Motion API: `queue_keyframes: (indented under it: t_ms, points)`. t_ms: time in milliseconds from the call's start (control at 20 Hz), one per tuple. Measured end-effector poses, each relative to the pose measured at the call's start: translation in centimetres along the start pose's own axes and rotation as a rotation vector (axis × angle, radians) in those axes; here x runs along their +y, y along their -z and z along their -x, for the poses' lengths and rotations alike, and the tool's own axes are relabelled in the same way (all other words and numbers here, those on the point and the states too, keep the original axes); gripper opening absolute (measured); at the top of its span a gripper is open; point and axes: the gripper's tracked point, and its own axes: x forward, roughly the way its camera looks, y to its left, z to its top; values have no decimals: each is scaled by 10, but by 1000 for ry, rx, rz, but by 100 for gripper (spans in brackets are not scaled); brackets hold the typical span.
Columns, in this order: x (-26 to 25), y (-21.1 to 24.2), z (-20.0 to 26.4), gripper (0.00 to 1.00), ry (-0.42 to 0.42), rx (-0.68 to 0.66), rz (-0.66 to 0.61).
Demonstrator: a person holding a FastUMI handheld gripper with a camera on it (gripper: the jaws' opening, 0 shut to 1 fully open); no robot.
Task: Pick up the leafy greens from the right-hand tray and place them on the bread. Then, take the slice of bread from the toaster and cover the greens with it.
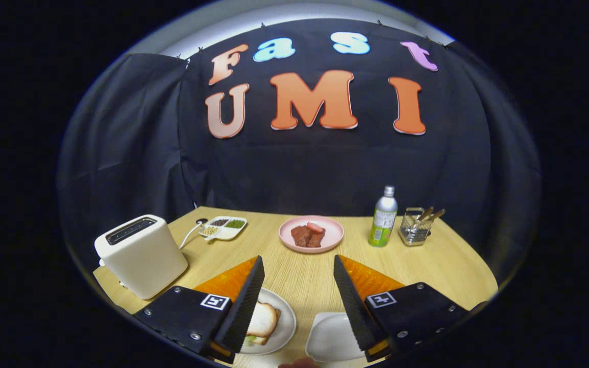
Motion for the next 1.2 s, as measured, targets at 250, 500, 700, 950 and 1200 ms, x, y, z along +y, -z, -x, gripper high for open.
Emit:
queue_keyframes:
  t_ms: [250, 500, 700, 950, 1200]
  points:
    - [9, -46, 31, 87, 29, -216, 33]
    - [19, -71, 54, 93, 55, -324, 48]
    - [20, -80, 67, 94, 60, -355, 46]
    - [33, -78, 76, 95, 16, -360, 7]
    - [32, -77, 78, 95, 29, -356, 8]
